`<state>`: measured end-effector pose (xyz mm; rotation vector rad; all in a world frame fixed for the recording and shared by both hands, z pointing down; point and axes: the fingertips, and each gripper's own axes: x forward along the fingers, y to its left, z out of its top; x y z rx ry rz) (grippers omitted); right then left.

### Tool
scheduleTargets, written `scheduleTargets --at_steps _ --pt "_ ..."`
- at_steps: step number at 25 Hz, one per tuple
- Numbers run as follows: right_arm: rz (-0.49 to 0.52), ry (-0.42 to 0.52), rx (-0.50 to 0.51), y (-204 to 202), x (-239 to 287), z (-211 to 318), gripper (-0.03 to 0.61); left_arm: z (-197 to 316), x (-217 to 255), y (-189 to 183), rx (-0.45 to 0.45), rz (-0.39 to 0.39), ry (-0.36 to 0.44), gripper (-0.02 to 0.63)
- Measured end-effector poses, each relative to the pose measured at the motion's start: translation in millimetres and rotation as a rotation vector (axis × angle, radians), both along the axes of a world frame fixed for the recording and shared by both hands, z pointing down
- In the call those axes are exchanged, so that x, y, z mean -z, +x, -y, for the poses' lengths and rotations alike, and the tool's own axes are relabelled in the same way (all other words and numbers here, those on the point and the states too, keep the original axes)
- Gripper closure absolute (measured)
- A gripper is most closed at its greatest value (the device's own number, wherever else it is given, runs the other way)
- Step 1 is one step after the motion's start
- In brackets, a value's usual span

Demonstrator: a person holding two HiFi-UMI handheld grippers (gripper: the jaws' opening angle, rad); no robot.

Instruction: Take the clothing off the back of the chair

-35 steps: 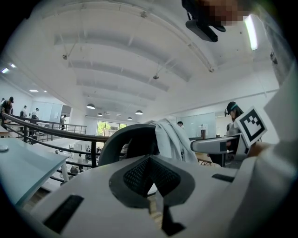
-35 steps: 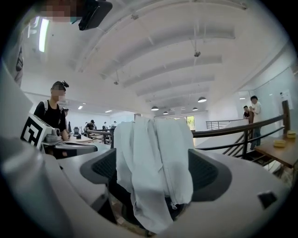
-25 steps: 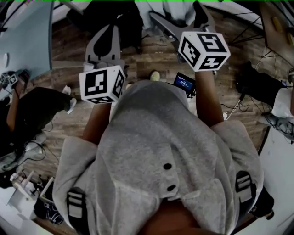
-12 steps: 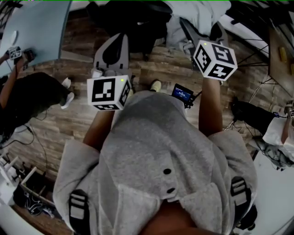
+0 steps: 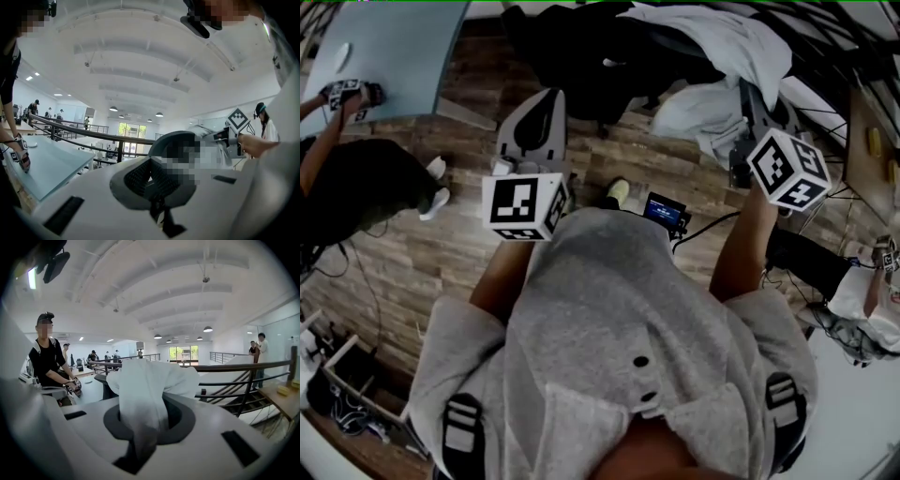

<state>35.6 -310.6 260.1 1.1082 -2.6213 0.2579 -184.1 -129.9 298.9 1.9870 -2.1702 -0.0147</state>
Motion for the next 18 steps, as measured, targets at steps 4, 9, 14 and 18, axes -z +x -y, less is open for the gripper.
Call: scheduleTargets --at_steps 4,9,14,18 --pt "0.071 -0.037 0.015 -6.8 -2.8 -13.8 0.526 -10.0 -2.5 -1.7 0.001 -0.001 0.004 0.603" --pt "0.131 -0.031 0.071 -41.8 2.7 -35.7 0.531 -27.2 -8.2 -22.1 0.026 -0.005 0.001 0.603" --pt "0.199 -0.040 0.138 -72.2 8.3 -52.1 0.532 -41.5 -8.7 -36.1 0.051 -0.002 0.002 0.603" --pt "0.218 -0.040 0.166 -95.4 9.5 -66.4 0.532 -58.1 -10.9 -48.4 0.074 -0.007 0.000 0.603"
